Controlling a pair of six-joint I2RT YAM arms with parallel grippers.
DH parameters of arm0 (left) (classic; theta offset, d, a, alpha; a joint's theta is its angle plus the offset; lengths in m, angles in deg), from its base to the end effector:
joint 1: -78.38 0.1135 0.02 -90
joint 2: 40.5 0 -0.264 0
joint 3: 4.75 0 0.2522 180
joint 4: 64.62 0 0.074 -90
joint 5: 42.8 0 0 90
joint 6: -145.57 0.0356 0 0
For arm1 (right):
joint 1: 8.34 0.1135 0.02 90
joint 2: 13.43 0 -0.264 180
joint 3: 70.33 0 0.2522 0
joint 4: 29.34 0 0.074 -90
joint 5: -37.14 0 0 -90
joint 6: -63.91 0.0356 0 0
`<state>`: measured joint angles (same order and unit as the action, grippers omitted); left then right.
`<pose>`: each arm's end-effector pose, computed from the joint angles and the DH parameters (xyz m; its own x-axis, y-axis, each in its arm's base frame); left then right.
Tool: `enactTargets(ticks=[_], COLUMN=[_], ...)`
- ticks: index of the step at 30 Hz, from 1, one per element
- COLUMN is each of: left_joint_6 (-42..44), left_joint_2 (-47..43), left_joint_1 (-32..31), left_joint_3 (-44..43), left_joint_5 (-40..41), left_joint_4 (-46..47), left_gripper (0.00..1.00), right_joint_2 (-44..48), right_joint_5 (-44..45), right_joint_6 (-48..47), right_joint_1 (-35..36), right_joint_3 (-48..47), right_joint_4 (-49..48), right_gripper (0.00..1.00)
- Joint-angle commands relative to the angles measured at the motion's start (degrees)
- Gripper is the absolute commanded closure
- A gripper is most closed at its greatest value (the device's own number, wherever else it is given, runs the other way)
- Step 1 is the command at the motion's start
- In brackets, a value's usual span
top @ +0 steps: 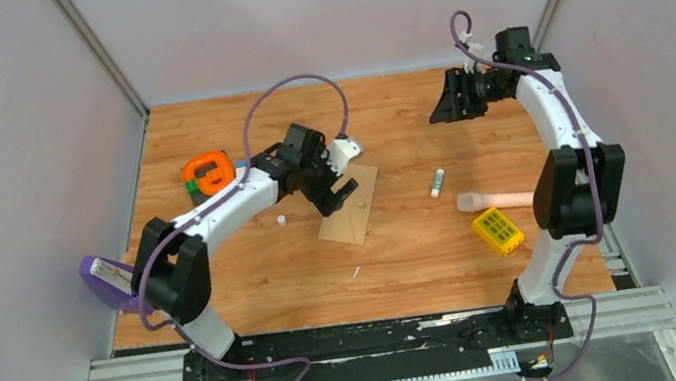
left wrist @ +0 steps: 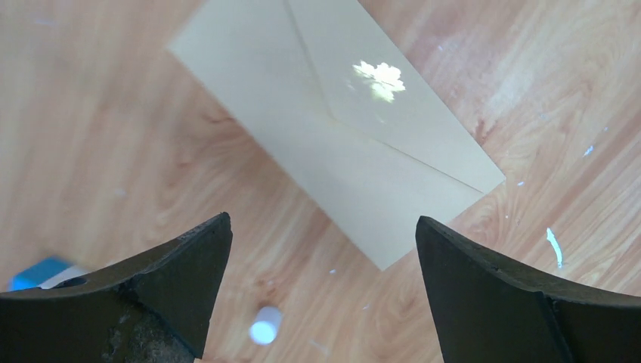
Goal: Place the letter into the envelope and seal it
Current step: Screw the solid glue.
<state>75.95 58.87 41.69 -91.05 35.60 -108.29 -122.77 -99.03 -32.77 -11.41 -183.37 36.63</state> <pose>0.2911 -0.2258 0.2259 -0.3939 0.7189 -0.5727 0.8650 0.5006 0.0334 0.4058 0.0040 0.2916 -0.8432 -0.0354 -0.5364 -0.3989 0.7102 0.5801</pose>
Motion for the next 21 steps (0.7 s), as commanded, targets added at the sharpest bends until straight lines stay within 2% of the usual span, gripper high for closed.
enactTargets(ticks=[1,3,4,5,8,12,15,18,21], left_joint_6=[0.52,1.94,2.29,2.82,3.73,4.54,4.72,5.58,7.65], left_joint_2=[-7.50,-9.38,-10.04,-11.49,-14.63,-19.37,-22.99,-25.97,-27.91], left_joint_1=[3.89,5.17,5.59,6.35,7.58,8.97,9.96,11.04,11.35], left_joint_3=[-2.56,-3.00,-3.03,-2.70,-1.58,0.93,2.58,3.92,5.42], left_joint_5=[-0.24,-0.47,-0.55,-0.69,-0.83,-0.23,1.01,1.07,0.65], left_joint_4=[1.22,-0.31,-0.67,-1.20,-2.34,-2.78,-2.97,-4.59,-6.14], left_gripper=[0.00,0.00,0.00,0.00,0.00,0.00,0.00,0.00,0.00], right_joint_2=[12.65,17.35,19.72,22.37,28.97,33.92,35.94,43.60,49.04], right_joint_5=[4.05,3.47,2.73,0.98,-6.92,-8.62,-12.17,-12.96,-10.40], right_joint_6=[-6.83,-9.47,-11.25,-13.01,-15.87,-18.82,-21.95,-32.04,-46.50], right_joint_1=[-1.37,-2.02,-2.37,-2.87,-6.03,-6.74,-6.69,-6.28,-6.09], right_joint_3=[6.87,10.00,12.02,13.59,19.57,26.98,27.15,31.82,39.64], right_joint_4=[-4.04,-4.70,-5.29,-5.89,-9.19,-11.98,-9.23,-12.50,-17.21], right_gripper=[0.38,0.21,0.04,0.01,0.00,0.00,0.00,0.00,0.00])
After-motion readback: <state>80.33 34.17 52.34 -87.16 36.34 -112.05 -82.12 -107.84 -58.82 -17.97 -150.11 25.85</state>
